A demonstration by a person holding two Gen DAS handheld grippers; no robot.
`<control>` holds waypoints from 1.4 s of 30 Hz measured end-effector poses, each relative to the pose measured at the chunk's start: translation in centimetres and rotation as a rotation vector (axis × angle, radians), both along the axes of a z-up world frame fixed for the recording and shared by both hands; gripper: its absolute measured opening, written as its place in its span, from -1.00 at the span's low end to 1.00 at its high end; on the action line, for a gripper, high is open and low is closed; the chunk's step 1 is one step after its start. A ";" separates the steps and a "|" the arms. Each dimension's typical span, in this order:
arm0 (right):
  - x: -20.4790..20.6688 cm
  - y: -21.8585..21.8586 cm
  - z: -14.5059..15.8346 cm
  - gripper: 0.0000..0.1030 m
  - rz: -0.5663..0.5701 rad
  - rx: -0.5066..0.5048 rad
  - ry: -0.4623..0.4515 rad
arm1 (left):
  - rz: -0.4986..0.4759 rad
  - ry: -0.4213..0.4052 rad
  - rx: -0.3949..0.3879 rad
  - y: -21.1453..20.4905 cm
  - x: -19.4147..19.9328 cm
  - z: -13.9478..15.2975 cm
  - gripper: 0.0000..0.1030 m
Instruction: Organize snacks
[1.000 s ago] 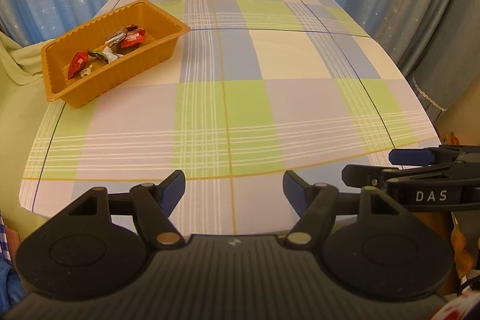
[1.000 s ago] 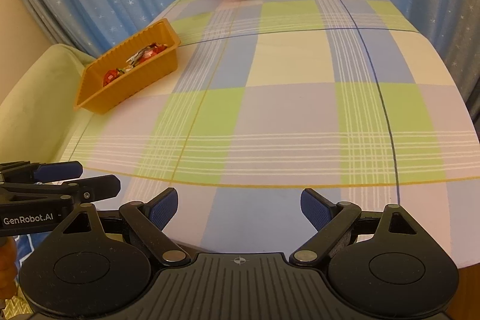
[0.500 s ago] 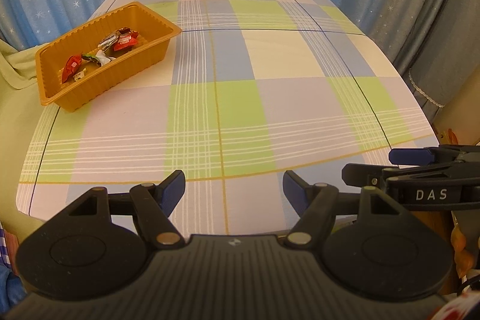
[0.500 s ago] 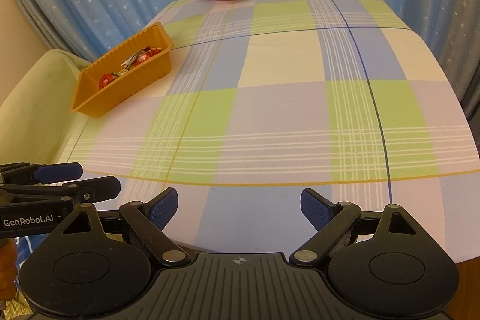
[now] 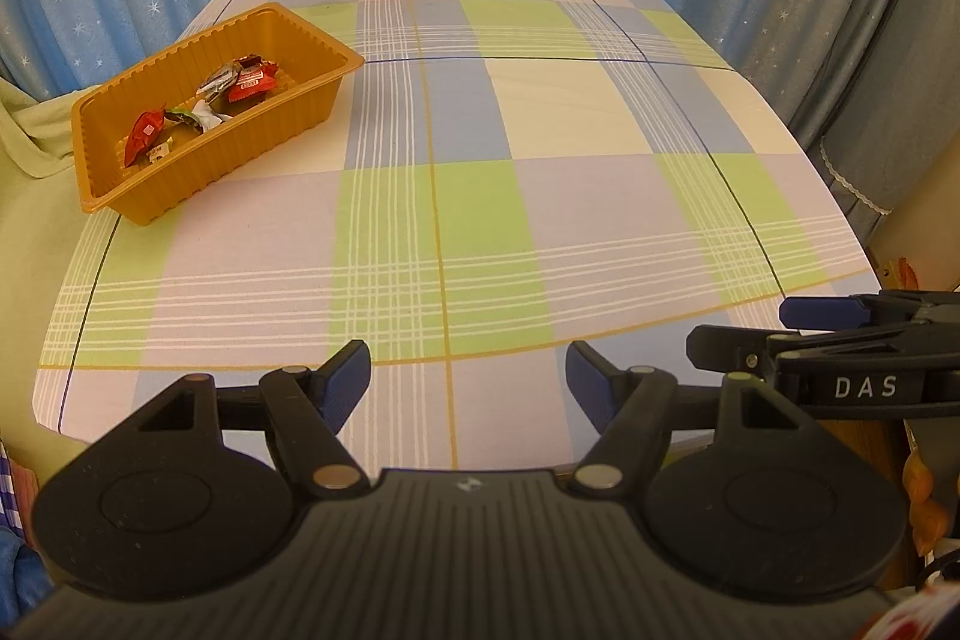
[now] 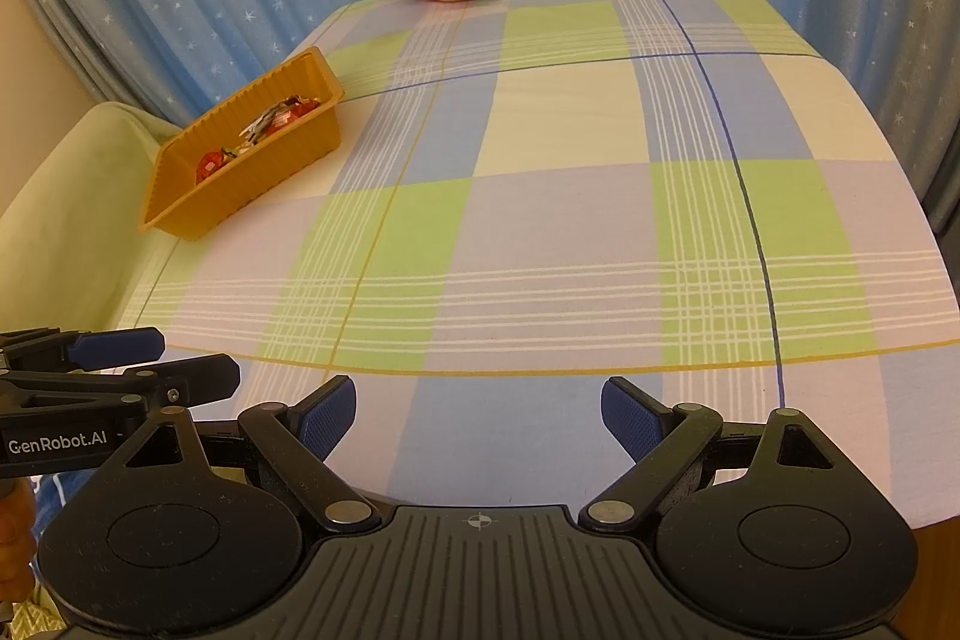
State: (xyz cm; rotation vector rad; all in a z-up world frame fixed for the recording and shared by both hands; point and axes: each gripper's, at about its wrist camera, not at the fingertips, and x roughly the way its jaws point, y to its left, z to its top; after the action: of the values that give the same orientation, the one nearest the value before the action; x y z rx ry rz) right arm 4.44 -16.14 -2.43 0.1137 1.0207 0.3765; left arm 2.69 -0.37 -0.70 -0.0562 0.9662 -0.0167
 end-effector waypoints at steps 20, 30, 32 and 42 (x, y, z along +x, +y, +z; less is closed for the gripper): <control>0.7 1.1 -0.2 0.72 0.006 0.002 0.005 | 0.013 0.005 0.004 1.3 1.0 0.1 0.36; 1.2 1.3 -0.5 0.72 0.010 0.004 0.014 | 0.016 0.008 0.005 1.4 1.2 0.0 0.36; 1.2 1.2 -0.6 0.72 0.011 0.005 0.014 | 0.016 0.009 0.005 1.4 1.2 0.0 0.36; 1.2 1.3 -0.6 0.72 0.011 0.004 0.015 | 0.025 0.012 0.004 1.5 1.5 -0.2 0.36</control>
State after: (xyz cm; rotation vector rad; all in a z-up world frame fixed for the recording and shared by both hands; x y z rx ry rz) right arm 5.68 -14.84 -3.02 0.1148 1.0356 0.3880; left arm 4.18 1.17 -0.88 -0.0653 0.9779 0.0087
